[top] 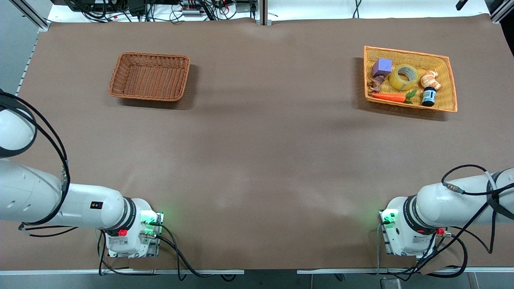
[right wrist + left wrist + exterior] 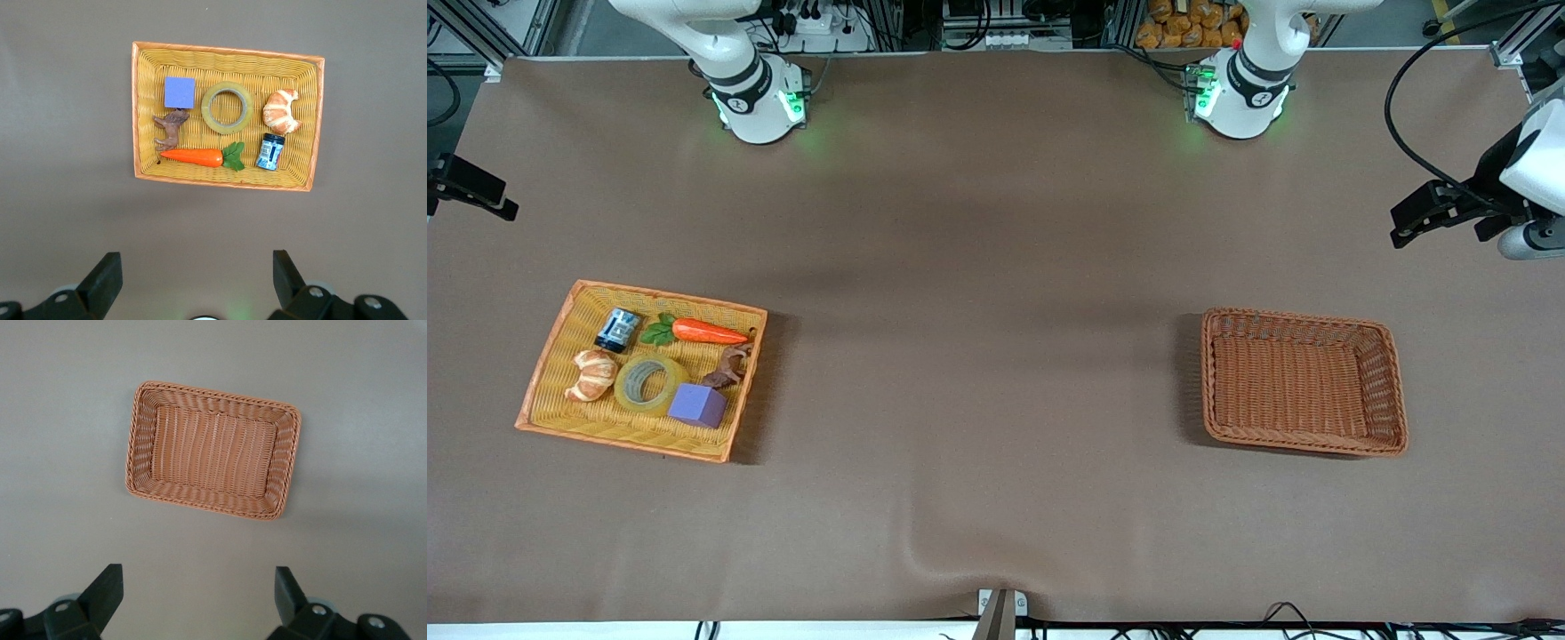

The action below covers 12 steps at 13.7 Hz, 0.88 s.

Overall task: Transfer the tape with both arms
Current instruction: 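Move the right gripper toward the tape roll in the yellow tray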

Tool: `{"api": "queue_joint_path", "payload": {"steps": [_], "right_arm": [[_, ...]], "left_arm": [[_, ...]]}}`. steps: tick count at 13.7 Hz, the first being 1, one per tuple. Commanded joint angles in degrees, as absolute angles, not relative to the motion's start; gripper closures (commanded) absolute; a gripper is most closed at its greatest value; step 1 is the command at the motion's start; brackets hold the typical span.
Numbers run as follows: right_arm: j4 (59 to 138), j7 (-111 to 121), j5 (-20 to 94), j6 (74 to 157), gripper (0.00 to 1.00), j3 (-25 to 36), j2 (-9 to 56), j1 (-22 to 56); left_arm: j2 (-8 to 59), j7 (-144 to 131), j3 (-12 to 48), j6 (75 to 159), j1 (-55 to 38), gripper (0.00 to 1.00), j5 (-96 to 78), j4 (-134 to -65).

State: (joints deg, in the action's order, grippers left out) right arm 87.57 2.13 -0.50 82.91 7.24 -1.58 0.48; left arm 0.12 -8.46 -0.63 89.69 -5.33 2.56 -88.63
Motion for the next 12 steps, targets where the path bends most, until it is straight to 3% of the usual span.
{"api": "queue_joint_path", "payload": {"steps": [1, 7, 12], "right_arm": [[86.1, 2.8, -0.6, 81.8, 0.00, 6.4, -0.9, -0.7], [87.9, 6.7, -0.6, 82.0, 0.00, 6.3, -0.5, -0.1], [93.2, 15.0, -0.7, 90.5, 0.00, 6.3, 4.1, -0.4]], "left_arm": [[-0.3, -7.0, -0.7, 89.1, -5.0, 0.00, 2.0, -88.5], [1.8, -8.1, -0.7, 89.3, -4.9, 0.00, 1.5, -88.3], [5.1, -8.1, -0.5, 91.6, -5.1, 0.00, 1.1, -89.0]]}}
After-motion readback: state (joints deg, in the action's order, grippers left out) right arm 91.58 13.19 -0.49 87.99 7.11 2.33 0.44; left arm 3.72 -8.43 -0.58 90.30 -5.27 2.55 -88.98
